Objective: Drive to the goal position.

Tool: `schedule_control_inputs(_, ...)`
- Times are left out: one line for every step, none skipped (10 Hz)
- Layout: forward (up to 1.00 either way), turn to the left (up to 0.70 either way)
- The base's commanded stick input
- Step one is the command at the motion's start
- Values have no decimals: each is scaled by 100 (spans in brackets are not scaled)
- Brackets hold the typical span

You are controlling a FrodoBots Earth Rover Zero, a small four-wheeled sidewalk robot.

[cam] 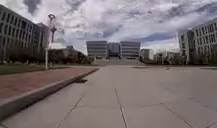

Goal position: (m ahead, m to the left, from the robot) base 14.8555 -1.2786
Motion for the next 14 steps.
schedule_control_inputs(100,0)
schedule_control_inputs(100,0)
schedule_control_inputs(100,0)
schedule_control_inputs(100,0)
schedule_control_inputs(100,0)
schedule_control_inputs(100,0)
schedule_control_inputs(100,0)
schedule_control_inputs(100,-23)
schedule_control_inputs(100,-40)
schedule_control_inputs(100,-23)
schedule_control_inputs(100,0)
schedule_control_inputs(100,0)
schedule_control_inputs(100,0)
schedule_control_inputs(100,0)
